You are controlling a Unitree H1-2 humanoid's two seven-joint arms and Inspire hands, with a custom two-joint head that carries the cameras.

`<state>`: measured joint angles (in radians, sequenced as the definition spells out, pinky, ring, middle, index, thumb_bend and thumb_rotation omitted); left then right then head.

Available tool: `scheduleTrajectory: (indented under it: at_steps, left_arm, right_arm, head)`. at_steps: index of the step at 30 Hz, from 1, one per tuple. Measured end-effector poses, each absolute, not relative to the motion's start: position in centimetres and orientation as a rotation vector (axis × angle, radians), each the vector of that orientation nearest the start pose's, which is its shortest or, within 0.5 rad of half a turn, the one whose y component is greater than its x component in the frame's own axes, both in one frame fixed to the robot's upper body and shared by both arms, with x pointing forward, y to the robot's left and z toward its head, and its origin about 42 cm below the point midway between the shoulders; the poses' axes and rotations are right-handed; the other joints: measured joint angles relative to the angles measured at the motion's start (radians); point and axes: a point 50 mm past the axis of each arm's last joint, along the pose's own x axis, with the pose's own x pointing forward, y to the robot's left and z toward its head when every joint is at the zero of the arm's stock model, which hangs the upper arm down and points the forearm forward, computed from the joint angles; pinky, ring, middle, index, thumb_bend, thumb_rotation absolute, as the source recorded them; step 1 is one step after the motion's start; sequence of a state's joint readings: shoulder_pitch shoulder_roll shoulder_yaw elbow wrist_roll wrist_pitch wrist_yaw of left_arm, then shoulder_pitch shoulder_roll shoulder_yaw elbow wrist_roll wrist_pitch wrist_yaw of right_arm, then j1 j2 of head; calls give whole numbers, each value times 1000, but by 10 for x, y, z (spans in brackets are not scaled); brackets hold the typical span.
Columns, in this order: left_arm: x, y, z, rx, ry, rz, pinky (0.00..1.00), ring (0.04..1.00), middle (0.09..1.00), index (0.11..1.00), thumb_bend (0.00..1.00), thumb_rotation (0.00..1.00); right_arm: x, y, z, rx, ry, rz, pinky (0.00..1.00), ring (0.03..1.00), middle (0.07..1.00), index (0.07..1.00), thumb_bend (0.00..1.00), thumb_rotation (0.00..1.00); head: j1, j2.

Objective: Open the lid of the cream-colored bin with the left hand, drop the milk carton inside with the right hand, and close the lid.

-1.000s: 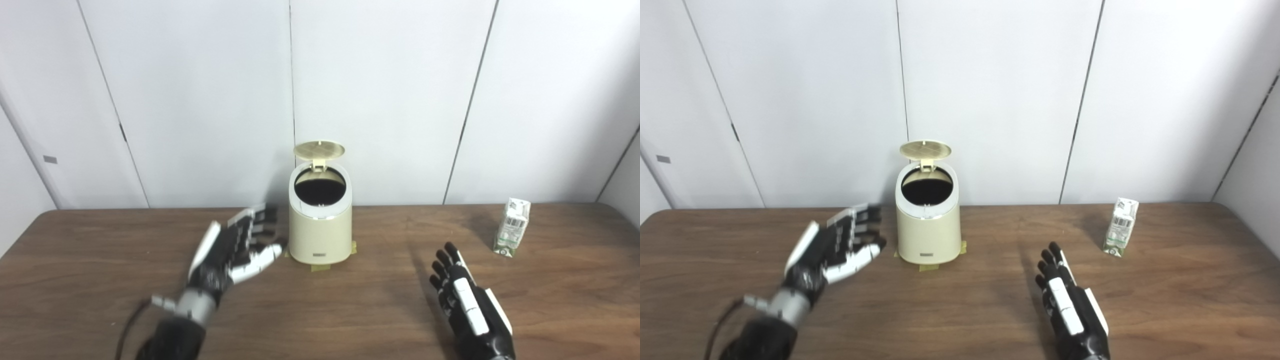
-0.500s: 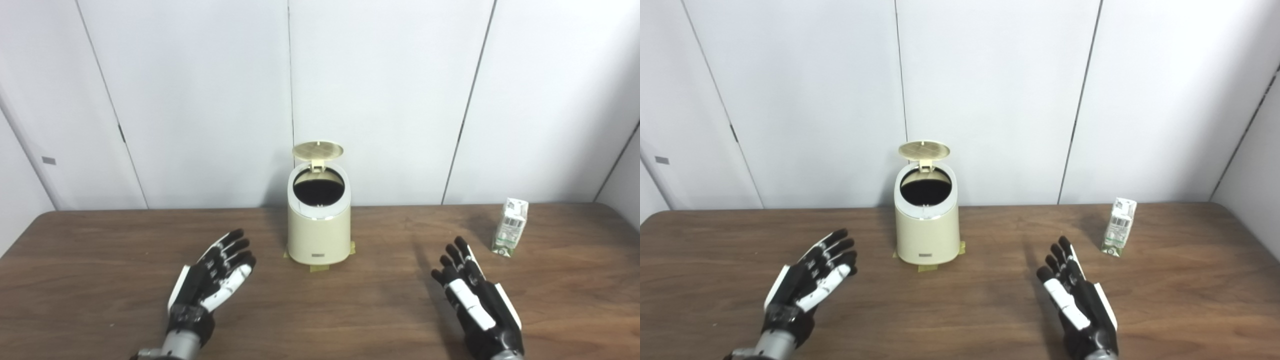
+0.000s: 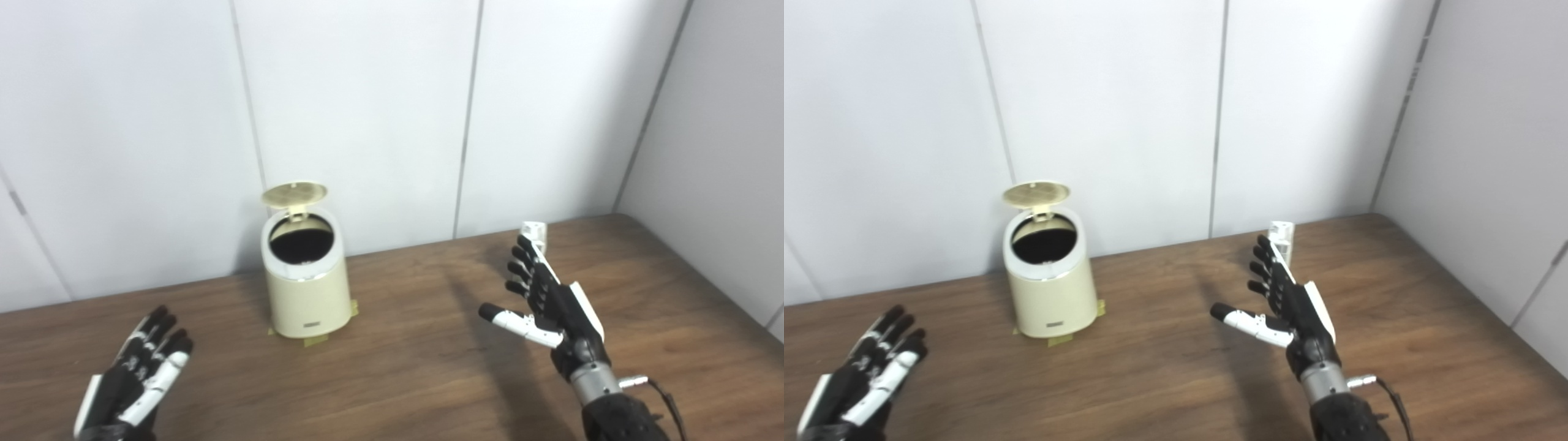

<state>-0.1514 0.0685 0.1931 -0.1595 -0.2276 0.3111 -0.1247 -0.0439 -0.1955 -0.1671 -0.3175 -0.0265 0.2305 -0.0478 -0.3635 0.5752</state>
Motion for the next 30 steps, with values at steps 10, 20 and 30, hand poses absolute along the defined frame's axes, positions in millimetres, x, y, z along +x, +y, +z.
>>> scheduleTrajectory:
  at_steps: [10,20,30]
  left_arm:
    - [325,264,164,-138,-21,9,849,870,902,914,616,84]
    - [325,264,164,-102,-19,31,790,844,877,899,673,108]
    - [324,263,170,-72,-37,39,790,833,873,898,635,49]
  right_arm:
    - [291,-344,218,-414,-135,-290,737,882,923,929,875,256]
    - [323,-364,243,-581,-77,-361,787,916,945,945,844,156]
    - [367,-396,242,-723,42,-346,786,905,922,905,856,139]
  head:
    - [-35,5]
    - [-41,15]
    - [-32,17]
